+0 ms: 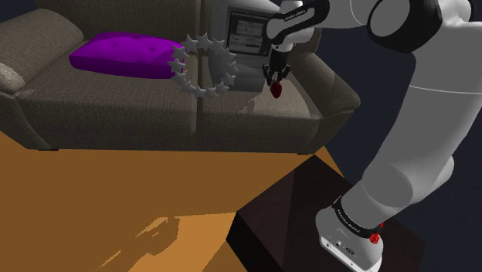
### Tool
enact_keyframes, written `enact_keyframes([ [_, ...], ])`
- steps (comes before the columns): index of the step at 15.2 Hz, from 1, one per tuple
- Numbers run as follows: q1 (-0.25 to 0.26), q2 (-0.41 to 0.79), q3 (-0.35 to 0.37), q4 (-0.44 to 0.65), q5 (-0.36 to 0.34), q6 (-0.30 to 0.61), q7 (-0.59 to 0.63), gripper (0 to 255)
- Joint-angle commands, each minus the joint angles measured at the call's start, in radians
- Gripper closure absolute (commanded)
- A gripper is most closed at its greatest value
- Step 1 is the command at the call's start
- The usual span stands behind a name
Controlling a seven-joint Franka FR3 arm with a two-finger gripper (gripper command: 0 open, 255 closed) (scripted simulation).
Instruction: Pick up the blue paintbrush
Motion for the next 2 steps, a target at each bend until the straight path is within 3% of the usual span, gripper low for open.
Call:
enact_keyframes([
  [1, 0.001, -0.008, 0.0, 0.005, -0.001, -0.013, 0.0, 255],
  [2, 0.001, -0.008, 0.0, 0.005, -0.001, -0.013, 0.0, 255],
])
